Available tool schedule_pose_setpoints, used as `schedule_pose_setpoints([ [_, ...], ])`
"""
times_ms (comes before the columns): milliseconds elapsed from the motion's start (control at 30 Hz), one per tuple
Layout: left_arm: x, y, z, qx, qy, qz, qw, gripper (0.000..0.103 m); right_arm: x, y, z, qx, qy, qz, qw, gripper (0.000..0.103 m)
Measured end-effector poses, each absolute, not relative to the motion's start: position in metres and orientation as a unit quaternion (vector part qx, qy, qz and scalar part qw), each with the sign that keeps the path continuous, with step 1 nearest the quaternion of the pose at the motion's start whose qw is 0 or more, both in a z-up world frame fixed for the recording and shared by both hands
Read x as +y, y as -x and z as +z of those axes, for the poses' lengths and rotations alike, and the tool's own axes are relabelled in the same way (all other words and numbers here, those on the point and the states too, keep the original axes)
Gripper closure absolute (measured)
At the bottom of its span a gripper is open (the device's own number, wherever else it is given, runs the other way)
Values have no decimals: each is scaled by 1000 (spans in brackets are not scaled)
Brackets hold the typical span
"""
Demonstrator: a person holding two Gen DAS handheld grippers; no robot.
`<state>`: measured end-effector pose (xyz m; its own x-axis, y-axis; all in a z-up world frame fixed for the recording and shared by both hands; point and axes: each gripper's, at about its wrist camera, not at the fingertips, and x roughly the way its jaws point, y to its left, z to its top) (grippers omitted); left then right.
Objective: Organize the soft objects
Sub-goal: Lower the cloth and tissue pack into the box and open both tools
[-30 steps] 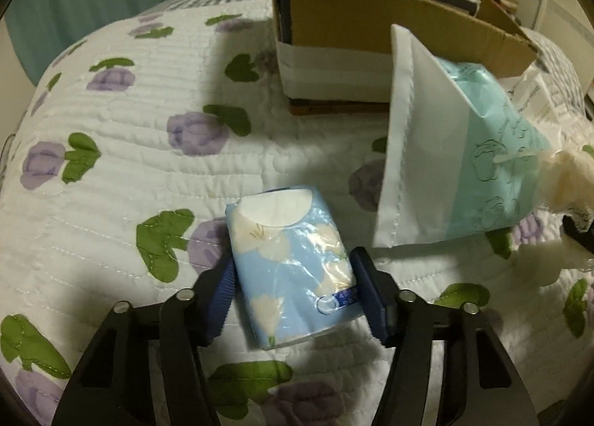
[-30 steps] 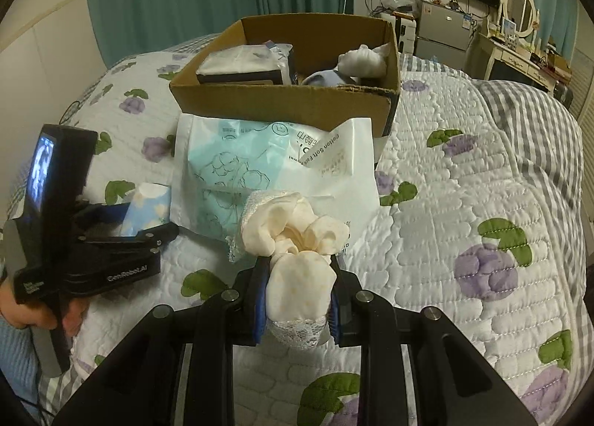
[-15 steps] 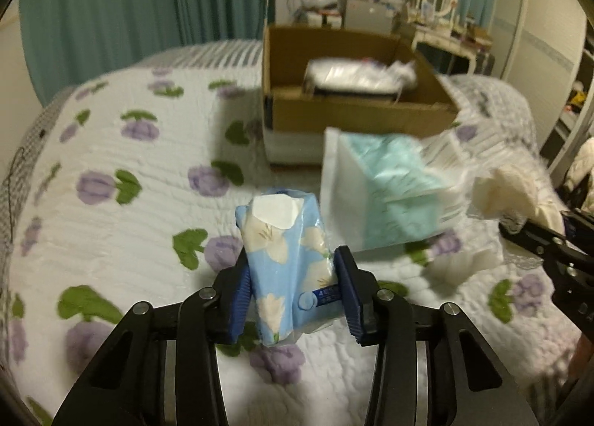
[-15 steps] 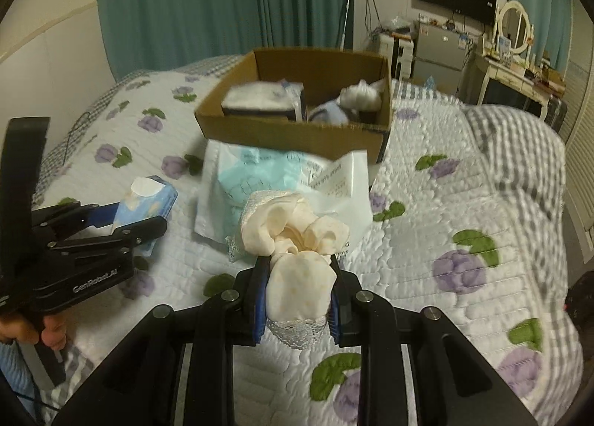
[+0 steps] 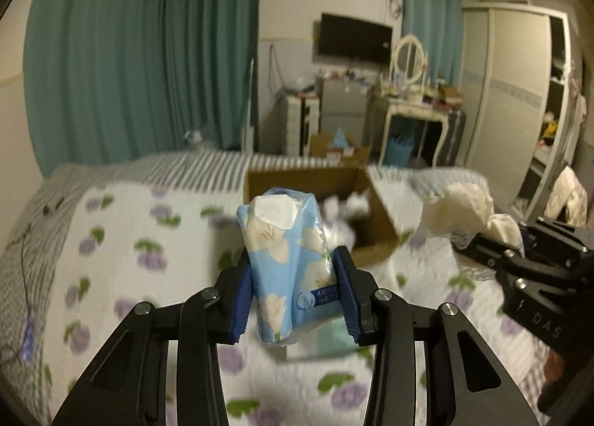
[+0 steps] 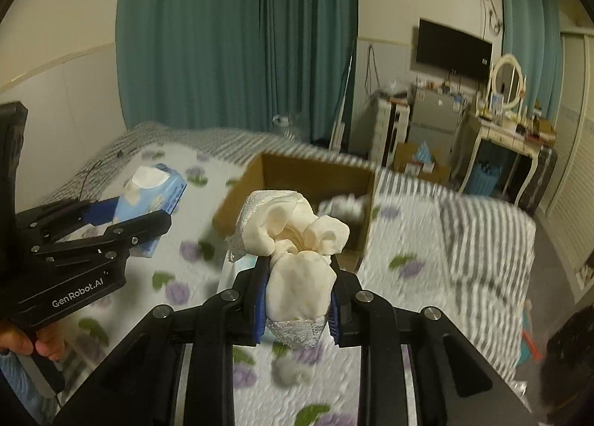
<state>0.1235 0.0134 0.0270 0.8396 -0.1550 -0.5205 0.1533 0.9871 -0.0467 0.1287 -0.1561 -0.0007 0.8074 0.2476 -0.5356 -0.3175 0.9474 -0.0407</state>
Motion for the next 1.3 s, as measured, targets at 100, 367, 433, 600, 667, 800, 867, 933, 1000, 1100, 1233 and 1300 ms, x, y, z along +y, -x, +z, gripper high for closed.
schedule_pose_setpoints([
  [100,10,-145,40,257,-2,-83,963,63,-156,-146,14,257,69,145,953,78],
  [367,8,-227,56,235,-4,-76,969,63,-149,-222,33,230,68,142,960,78],
  [433,7,-252,53,237,-11,-69,969,63,-143,-247,32,227,77,137,961,78],
  [600,6,-305,24,262,-21,-68,962,63,-132,-309,10,250,81,140,955,78],
  [667,3,-317,8,277,-23,-71,958,63,-129,-328,-6,266,87,141,950,78],
  [800,-3,-335,-26,313,-29,-78,946,63,-128,-362,-48,315,80,150,934,78],
  [867,-8,-340,-43,332,-40,-83,939,63,-130,-374,-71,342,84,152,923,78],
  [933,-9,-344,-57,349,-46,-84,932,63,-130,-376,-91,360,92,149,916,78],
  [1000,-12,-346,-67,359,-51,-72,929,63,-134,-379,-105,367,87,146,914,78],
  [1100,-12,-345,-82,370,-62,-67,925,62,-138,-378,-112,360,90,149,917,78],
  [1233,-13,-340,-83,375,-52,-78,922,50,-143,-367,-103,343,81,142,925,49],
  [1300,-14,-335,-78,367,-61,-68,926,44,-146,-357,-90,328,76,133,932,39],
])
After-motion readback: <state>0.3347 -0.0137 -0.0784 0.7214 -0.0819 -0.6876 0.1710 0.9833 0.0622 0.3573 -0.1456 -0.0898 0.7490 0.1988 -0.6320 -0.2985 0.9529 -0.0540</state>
